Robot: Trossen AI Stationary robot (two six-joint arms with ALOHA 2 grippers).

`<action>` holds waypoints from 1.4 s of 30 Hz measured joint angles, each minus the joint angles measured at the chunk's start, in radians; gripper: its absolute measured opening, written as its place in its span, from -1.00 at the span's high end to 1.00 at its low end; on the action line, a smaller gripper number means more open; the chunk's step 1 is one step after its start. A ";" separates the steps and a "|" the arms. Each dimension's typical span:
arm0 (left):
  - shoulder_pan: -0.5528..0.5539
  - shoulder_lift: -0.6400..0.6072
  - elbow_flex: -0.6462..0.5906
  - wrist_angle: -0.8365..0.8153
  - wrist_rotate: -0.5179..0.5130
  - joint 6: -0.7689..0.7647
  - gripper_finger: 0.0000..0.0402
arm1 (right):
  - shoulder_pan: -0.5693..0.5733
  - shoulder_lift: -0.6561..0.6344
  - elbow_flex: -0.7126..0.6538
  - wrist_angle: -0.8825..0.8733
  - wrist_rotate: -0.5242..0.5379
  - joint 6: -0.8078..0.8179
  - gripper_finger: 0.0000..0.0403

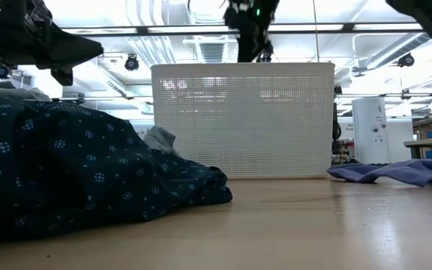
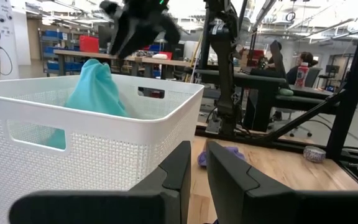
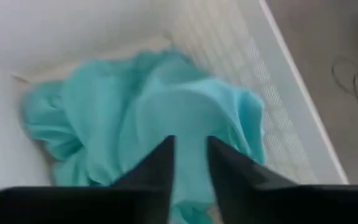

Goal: Sort clothes
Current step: Put the light blue shorts into the laundry bin, then put the right blue sock into the laundry bin

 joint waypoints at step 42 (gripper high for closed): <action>0.000 0.000 0.000 -0.002 0.000 0.000 0.81 | 0.021 -0.022 -0.270 0.104 -0.157 0.060 0.50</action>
